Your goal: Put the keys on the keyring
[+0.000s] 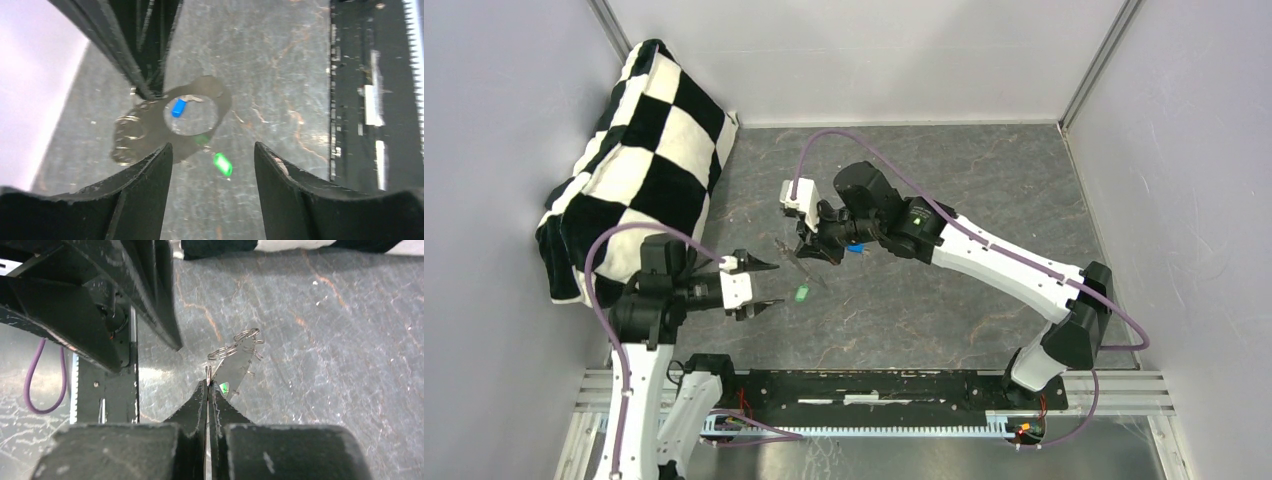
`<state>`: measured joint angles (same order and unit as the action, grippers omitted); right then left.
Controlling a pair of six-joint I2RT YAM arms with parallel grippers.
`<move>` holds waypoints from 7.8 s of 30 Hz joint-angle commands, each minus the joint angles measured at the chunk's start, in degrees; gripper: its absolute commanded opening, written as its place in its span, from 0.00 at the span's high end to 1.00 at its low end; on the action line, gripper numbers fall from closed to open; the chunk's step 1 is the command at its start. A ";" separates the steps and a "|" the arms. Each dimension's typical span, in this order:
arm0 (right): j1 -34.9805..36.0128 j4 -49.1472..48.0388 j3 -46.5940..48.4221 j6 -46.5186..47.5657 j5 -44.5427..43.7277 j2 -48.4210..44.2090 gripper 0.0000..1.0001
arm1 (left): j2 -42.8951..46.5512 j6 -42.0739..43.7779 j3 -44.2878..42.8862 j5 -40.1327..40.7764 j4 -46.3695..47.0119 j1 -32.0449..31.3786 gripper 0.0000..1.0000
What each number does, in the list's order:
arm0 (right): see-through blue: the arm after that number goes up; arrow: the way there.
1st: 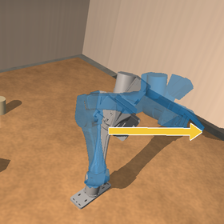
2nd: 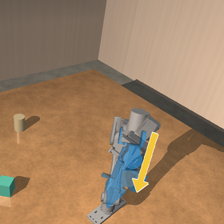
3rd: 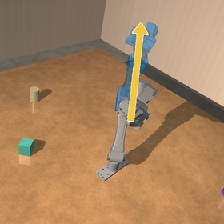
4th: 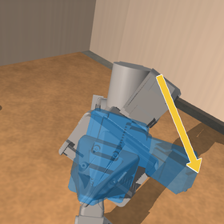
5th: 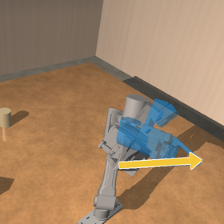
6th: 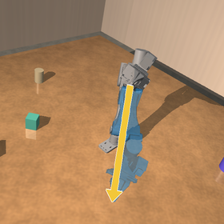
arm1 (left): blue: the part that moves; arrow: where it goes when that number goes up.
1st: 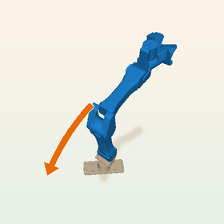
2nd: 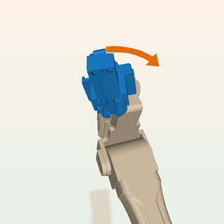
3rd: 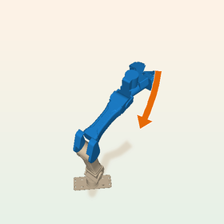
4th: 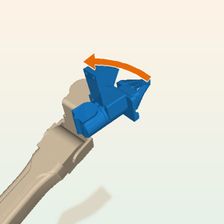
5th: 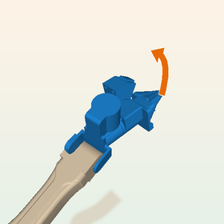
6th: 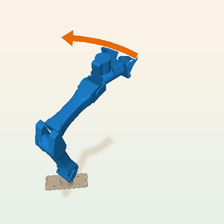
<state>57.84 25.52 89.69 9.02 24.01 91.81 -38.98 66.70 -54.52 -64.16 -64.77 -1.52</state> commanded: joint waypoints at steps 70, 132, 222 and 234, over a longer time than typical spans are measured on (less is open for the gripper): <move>1.81 4.52 1.39 -2.84 8.69 -6.09 1.00 | -5.69 -13.04 -6.52 -12.32 -2.46 -2.10 0.46; -1.86 -41.85 -37.71 -6.29 10.05 -33.06 0.58 | -9.15 -12.11 -9.80 -22.47 9.32 -5.25 0.98; 6.11 6.91 7.42 17.26 -5.95 -9.17 0.99 | -11.92 -24.31 -17.73 -6.50 15.52 -12.44 0.98; 4.24 -25.43 -14.87 4.46 0.84 -21.21 1.00 | -10.21 -28.59 -16.33 -4.79 15.38 -12.46 0.63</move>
<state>63.24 20.34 83.07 21.37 20.69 76.99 -51.31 42.81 -71.59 -69.19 -50.61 -13.65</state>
